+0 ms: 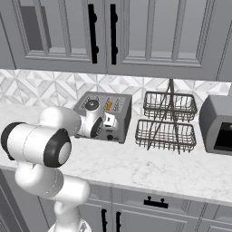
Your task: Start the toaster. Once the lever pops up, take the bread to the plate on the dining counter.
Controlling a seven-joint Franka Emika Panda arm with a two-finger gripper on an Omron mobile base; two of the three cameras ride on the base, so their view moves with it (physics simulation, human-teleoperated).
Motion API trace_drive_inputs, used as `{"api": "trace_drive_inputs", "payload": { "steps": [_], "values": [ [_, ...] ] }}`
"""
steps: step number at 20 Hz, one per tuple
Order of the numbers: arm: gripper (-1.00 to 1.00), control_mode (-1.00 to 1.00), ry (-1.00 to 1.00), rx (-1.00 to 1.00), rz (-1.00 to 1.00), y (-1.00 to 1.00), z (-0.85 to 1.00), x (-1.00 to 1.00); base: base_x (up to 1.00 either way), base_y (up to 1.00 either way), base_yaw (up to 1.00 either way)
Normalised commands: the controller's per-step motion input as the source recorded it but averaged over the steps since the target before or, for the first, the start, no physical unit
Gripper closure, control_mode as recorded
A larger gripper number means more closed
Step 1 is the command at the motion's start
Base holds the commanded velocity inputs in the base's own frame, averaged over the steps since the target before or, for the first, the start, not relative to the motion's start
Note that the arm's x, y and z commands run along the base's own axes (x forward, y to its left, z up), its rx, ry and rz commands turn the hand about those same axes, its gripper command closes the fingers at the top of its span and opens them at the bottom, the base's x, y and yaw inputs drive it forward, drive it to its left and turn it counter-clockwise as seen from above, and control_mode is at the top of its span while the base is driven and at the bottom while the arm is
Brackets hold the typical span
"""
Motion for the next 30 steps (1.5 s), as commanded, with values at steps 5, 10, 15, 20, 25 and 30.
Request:
{"api": "trace_drive_inputs", "payload": {
  "steps": [5, 10, 15, 20, 25, 30],
  "values": [
    [-1.00, -1.00, 0.00, 0.00, 0.00, 0.00, -0.05, -0.16, 0.00, 0.00, 0.00],
    [-1.00, -1.00, -0.01, 0.00, 0.00, 0.00, -0.03, -0.11, 0.00, 0.00, 0.00],
    [-1.00, -1.00, -0.02, 0.02, 0.00, -0.04, 0.07, -0.01, 0.00, 0.00, 0.00],
    [-1.00, -1.00, -0.11, 0.02, -0.01, 0.00, 0.40, -0.11, 0.00, 0.00, 0.00],
    [-1.00, -1.00, -0.24, 0.04, -0.03, 0.00, 0.71, -0.14, 0.00, 0.00, 0.00],
    [-1.00, -1.00, -0.23, 0.01, 0.00, 0.00, 0.42, -0.16, 0.00, 0.00, 0.00]
  ]
}}
